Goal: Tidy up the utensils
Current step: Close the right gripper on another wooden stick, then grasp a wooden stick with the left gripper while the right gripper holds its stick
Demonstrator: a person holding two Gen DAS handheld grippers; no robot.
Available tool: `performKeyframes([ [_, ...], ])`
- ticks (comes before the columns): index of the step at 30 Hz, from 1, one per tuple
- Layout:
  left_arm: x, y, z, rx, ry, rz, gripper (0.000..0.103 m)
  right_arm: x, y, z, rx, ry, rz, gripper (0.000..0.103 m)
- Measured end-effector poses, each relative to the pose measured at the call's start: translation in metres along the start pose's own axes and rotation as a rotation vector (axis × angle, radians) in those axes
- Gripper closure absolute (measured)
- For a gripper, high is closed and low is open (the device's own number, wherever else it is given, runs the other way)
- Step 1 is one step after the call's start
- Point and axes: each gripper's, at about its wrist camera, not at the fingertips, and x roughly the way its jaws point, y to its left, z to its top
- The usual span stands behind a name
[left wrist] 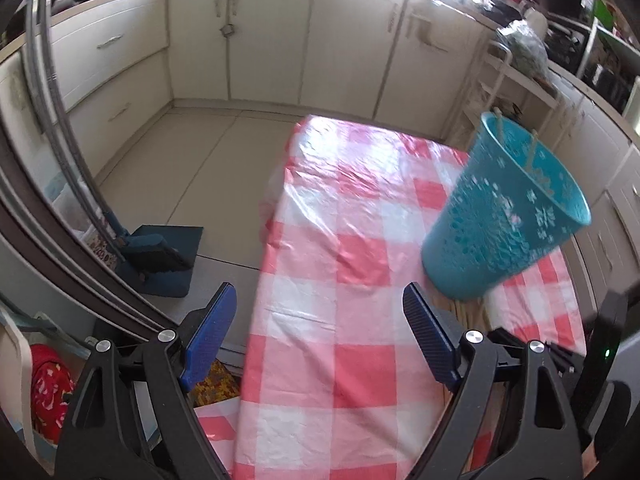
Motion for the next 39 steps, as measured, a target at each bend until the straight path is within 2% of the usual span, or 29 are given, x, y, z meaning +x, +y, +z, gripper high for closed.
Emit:
performKeyframes([
  [4,0.011,-0.045,-0.022,0.142,0.035,-0.066,0.022,-0.007,-0.02,-0.008,0.031,0.0,0.026,0.098],
  [9,0.026,-0.097,-0.04,0.295,0.016,-0.061,0.022,-0.01,-0.045,-0.015,0.121,-0.018,0.094,0.098],
  [14,0.044,-0.131,-0.045,0.392,0.028,-0.072,0.034,-0.01,-0.057,-0.014,0.171,-0.012,0.155,0.098],
  [18,0.056,-0.15,-0.048,0.455,0.033,-0.05,0.041,-0.011,-0.06,-0.016,0.18,-0.011,0.18,0.098],
  [19,0.06,-0.153,-0.048,0.462,0.043,-0.045,0.046,-0.012,-0.06,-0.016,0.179,-0.011,0.183,0.097],
  [21,0.069,-0.155,-0.047,0.466,0.072,-0.041,0.058,-0.011,-0.062,-0.015,0.182,-0.01,0.189,0.097],
  [22,0.073,-0.155,-0.047,0.46,0.091,-0.044,0.068,-0.011,-0.064,-0.015,0.184,-0.01,0.191,0.097],
  [24,0.075,-0.155,-0.047,0.46,0.086,-0.039,0.076,-0.011,-0.066,-0.016,0.186,-0.011,0.196,0.097],
  [25,0.074,-0.155,-0.047,0.462,0.085,-0.045,0.086,-0.011,-0.066,-0.016,0.186,-0.012,0.197,0.097],
  [26,0.072,-0.151,-0.046,0.453,0.084,-0.059,0.092,-0.011,-0.066,-0.016,0.187,-0.013,0.198,0.097],
  [33,0.055,-0.131,-0.043,0.382,0.074,-0.131,0.097,-0.011,-0.064,-0.016,0.182,-0.017,0.191,0.097],
  [39,0.051,-0.082,-0.039,0.227,0.105,-0.111,0.098,-0.011,-0.057,-0.015,0.151,-0.022,0.164,0.097],
])
